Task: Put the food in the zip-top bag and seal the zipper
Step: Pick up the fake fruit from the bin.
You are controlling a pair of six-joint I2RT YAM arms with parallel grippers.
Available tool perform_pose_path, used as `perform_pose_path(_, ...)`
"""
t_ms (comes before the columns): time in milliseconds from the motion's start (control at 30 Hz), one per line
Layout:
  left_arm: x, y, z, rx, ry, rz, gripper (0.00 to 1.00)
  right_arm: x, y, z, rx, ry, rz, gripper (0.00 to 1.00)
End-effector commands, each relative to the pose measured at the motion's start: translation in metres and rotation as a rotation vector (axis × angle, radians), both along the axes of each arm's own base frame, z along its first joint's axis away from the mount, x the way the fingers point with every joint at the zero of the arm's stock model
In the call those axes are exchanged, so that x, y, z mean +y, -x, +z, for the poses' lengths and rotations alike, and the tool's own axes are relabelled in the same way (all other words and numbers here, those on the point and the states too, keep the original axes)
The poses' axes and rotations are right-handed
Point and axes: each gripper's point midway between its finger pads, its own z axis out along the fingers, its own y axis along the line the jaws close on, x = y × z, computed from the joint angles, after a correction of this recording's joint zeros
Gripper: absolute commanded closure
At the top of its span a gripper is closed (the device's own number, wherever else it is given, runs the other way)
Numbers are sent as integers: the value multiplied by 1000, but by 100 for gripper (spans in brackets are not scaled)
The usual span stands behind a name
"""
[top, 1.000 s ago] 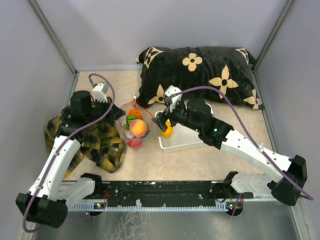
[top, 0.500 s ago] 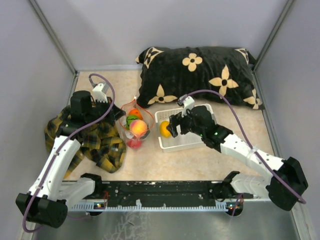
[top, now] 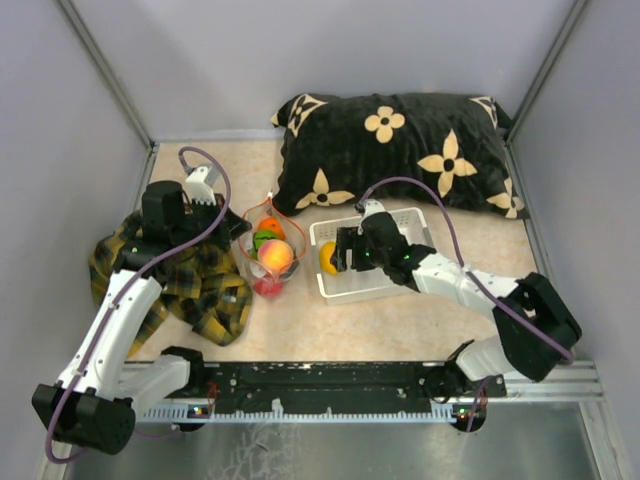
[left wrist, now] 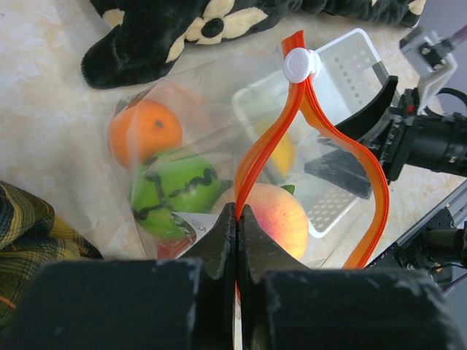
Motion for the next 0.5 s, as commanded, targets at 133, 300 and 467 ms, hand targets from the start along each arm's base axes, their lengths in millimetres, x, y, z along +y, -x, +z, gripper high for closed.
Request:
perform_pose_path(133, -1, -2, 2, -15, 13, -10, 100, 26, -37, 16, -20, -90, -75, 24)
perform_pose_path(300, -1, -2, 2, -18, 13, -9, 100, 35, -48, 4, 3, -87, -84, 24)
perform_pose_path(467, -1, -2, 3, -18, 13, -9, 100, 36, -51, -13, 37, -47, -87, 24)
